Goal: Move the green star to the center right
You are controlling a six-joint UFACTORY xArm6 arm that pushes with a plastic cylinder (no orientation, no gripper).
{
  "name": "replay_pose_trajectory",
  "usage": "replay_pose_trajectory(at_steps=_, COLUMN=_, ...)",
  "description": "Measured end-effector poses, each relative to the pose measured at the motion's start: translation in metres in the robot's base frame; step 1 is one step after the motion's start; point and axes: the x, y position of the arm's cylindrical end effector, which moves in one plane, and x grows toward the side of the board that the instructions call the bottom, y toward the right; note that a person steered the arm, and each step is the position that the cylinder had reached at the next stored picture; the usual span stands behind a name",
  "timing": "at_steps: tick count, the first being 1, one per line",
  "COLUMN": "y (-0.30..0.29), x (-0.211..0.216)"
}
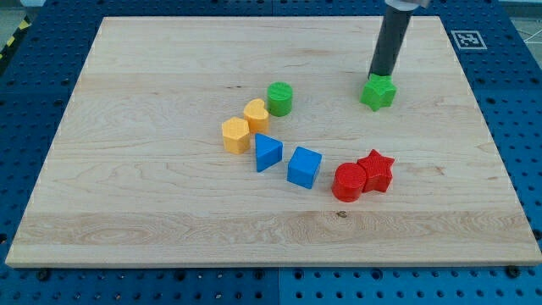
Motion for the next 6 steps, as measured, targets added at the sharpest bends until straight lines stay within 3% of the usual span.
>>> replay_pose_trajectory(at_steps=2, y=-0.085, x=0.000)
replay_pose_trajectory(at_steps=3, y=-0.085, x=0.029)
replay_pose_trajectory(at_steps=5, y=0.022, x=0.042)
replay_pose_trajectory(at_steps=6, y=0.047, x=0.042)
